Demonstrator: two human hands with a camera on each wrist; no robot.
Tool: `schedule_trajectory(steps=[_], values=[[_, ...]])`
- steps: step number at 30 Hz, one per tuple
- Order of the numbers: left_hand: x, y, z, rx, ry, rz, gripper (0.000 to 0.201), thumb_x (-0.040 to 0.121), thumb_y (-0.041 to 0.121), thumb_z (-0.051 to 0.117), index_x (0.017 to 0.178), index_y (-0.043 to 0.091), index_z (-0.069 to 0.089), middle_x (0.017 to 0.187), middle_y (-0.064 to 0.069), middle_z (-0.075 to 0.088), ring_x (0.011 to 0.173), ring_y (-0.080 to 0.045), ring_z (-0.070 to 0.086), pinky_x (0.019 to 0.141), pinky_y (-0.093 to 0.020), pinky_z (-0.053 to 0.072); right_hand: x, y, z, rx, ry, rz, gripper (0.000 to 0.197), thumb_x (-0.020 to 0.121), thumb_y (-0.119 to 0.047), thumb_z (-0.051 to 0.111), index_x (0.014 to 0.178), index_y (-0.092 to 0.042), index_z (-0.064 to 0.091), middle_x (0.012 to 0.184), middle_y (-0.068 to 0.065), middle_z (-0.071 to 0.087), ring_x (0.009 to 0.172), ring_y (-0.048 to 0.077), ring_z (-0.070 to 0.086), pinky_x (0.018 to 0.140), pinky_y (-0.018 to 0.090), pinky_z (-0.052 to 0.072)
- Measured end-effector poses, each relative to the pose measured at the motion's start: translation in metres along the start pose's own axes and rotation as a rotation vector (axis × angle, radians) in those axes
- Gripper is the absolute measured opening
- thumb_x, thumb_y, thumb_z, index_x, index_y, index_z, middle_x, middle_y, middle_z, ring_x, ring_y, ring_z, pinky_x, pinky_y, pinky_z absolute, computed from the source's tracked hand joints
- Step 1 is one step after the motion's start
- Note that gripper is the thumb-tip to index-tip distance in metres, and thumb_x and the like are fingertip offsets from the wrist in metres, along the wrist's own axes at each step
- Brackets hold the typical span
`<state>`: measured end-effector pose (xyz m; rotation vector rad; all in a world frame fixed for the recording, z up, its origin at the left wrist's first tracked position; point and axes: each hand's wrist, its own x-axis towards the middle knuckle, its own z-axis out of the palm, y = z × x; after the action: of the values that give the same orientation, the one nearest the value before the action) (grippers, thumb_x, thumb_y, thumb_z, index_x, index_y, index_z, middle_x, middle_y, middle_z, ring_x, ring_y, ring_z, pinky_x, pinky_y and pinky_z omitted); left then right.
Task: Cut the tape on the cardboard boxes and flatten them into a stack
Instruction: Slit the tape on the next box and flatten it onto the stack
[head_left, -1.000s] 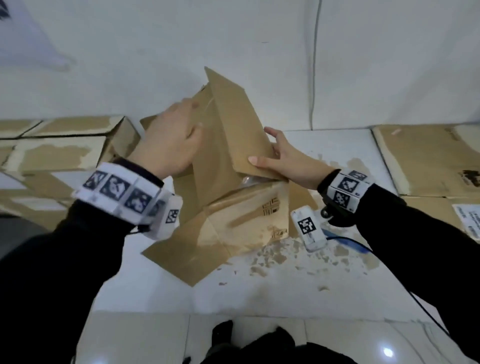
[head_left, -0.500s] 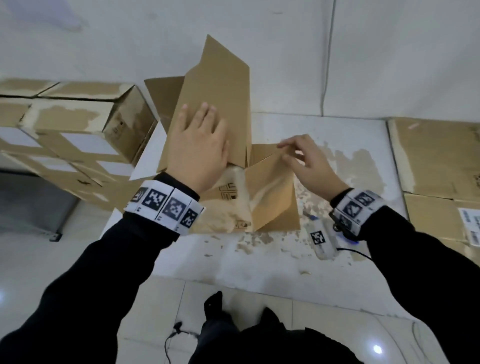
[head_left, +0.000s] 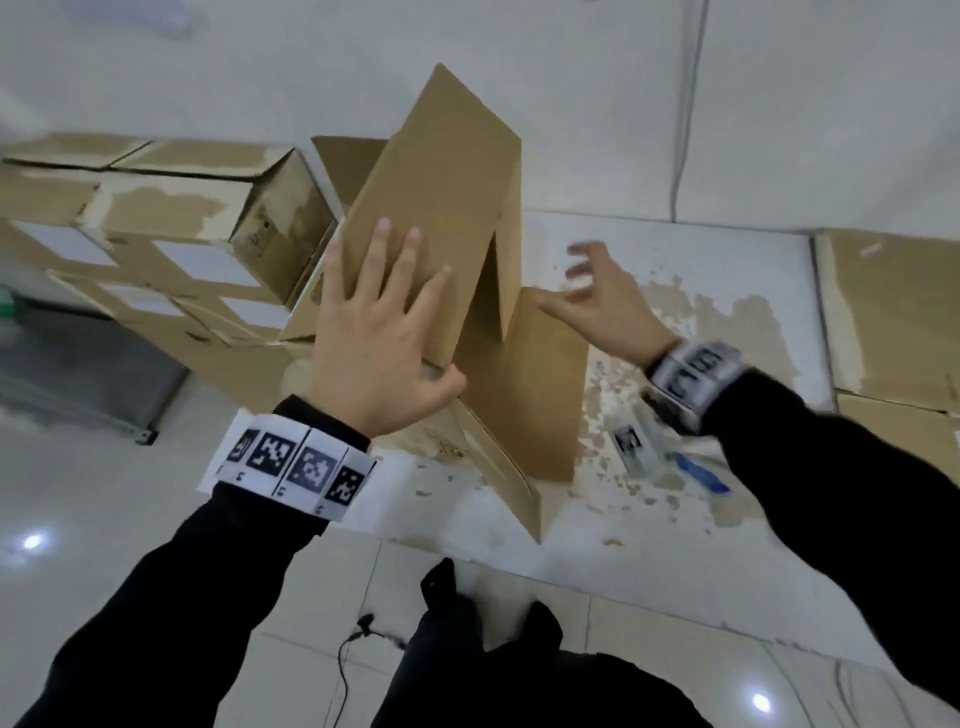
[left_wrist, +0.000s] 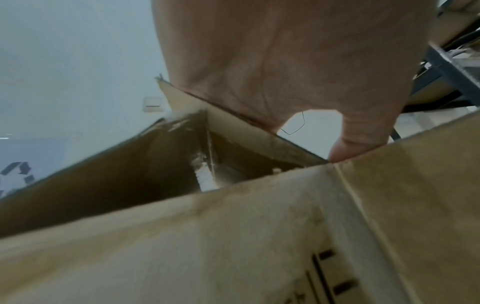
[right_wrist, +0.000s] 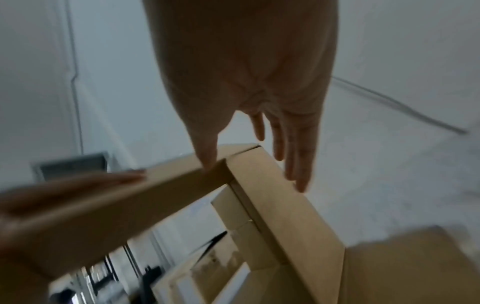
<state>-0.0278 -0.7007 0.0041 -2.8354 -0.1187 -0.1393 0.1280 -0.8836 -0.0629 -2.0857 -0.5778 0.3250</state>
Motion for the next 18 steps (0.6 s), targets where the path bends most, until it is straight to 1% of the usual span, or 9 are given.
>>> schedule_trajectory(steps=[2, 4, 5, 8, 10, 12, 13, 15, 18], values=[[-0.013, -0.001, 0.001, 0.003, 0.014, 0.017, 0.086, 0.07, 0.064, 0.039, 0.142, 0.017, 0.042, 0.154, -0.017, 0.026, 0.145, -0.037, 0.013, 0.113, -0.062, 0.006, 0.046, -0.008, 0.027, -0.191, -0.025, -0.033, 0.102, 0.075, -0.05, 0.072, 0.149, -0.013, 0.013, 0.144, 0.014, 0.032, 0.125, 0.03, 0.043, 0.101, 0.044, 0.041], [-0.023, 0.002, 0.004, -0.001, 0.041, 0.018, 0.084, 0.069, 0.062, 0.044, 0.139, 0.016, 0.047, 0.152, -0.017, 0.03, 0.144, -0.038, 0.016, 0.112, -0.064, 0.008, 0.073, -0.011, 0.058, -0.256, -0.011, -0.05, 0.104, 0.076, -0.047, 0.069, 0.15, -0.012, 0.003, 0.148, 0.015, 0.025, 0.125, 0.034, 0.041, 0.097, 0.047, 0.042], [-0.027, 0.003, 0.004, 0.001, 0.053, 0.02, 0.083, 0.069, 0.061, 0.045, 0.138, 0.015, 0.049, 0.152, -0.017, 0.032, 0.144, -0.038, 0.017, 0.111, -0.065, 0.009, 0.08, -0.01, 0.068, -0.227, 0.022, -0.036, 0.096, 0.08, -0.041, 0.066, 0.149, -0.011, 0.006, 0.146, 0.016, 0.028, 0.12, 0.036, 0.046, 0.091, 0.046, 0.045], [-0.027, 0.002, 0.004, -0.004, 0.07, 0.016, 0.082, 0.068, 0.061, 0.046, 0.137, 0.016, 0.05, 0.152, -0.015, 0.033, 0.144, -0.037, 0.019, 0.11, -0.066, 0.009, 0.088, 0.009, 0.058, -0.204, 0.138, -0.017, 0.048, 0.089, -0.015, 0.052, 0.133, -0.003, 0.037, 0.126, 0.023, 0.051, 0.105, 0.041, 0.055, 0.075, 0.035, 0.042], [-0.025, 0.002, 0.003, -0.007, 0.07, 0.009, 0.082, 0.068, 0.061, 0.045, 0.137, 0.017, 0.05, 0.152, -0.015, 0.033, 0.144, -0.036, 0.02, 0.109, -0.065, 0.009, 0.095, 0.038, 0.025, -0.278, 0.195, 0.02, 0.038, 0.09, -0.019, 0.056, 0.121, 0.002, 0.051, 0.113, 0.026, 0.06, 0.103, 0.041, 0.057, 0.078, 0.038, 0.043], [-0.022, 0.006, 0.003, -0.004, 0.073, 0.017, 0.081, 0.068, 0.06, 0.044, 0.137, 0.017, 0.049, 0.152, -0.015, 0.032, 0.143, -0.037, 0.02, 0.109, -0.065, 0.011, 0.1, 0.063, -0.01, -0.212, 0.289, 0.1, 0.033, 0.085, -0.027, 0.062, 0.102, 0.001, 0.061, 0.097, 0.023, 0.064, 0.093, 0.039, 0.062, 0.081, 0.044, 0.049], [-0.021, 0.007, 0.003, -0.003, 0.074, 0.024, 0.081, 0.069, 0.06, 0.043, 0.137, 0.016, 0.049, 0.152, -0.016, 0.032, 0.143, -0.037, 0.02, 0.109, -0.064, 0.011, 0.1, 0.069, -0.023, -0.114, 0.332, 0.13, 0.026, 0.083, -0.025, 0.062, 0.094, -0.002, 0.061, 0.089, 0.019, 0.064, 0.083, 0.036, 0.064, 0.078, 0.048, 0.053], [-0.014, 0.009, 0.005, 0.004, 0.075, 0.027, 0.082, 0.07, 0.06, 0.041, 0.138, 0.016, 0.047, 0.153, -0.017, 0.03, 0.144, -0.037, 0.019, 0.109, -0.064, 0.009, 0.091, 0.067, -0.039, 0.038, 0.385, 0.17, 0.01, 0.087, -0.016, 0.057, 0.092, -0.007, 0.056, 0.087, 0.018, 0.063, 0.067, 0.026, 0.063, 0.069, 0.051, 0.057], [0.009, 0.011, 0.009, 0.016, 0.055, 0.023, 0.083, 0.072, 0.062, 0.037, 0.141, 0.016, 0.044, 0.154, -0.017, 0.027, 0.144, -0.038, 0.015, 0.108, -0.064, 0.006, 0.035, 0.037, -0.034, 0.281, 0.346, 0.106, 0.019, 0.094, -0.027, 0.055, 0.101, -0.011, 0.053, 0.088, 0.009, 0.061, 0.077, 0.022, 0.062, 0.077, 0.047, 0.057]])
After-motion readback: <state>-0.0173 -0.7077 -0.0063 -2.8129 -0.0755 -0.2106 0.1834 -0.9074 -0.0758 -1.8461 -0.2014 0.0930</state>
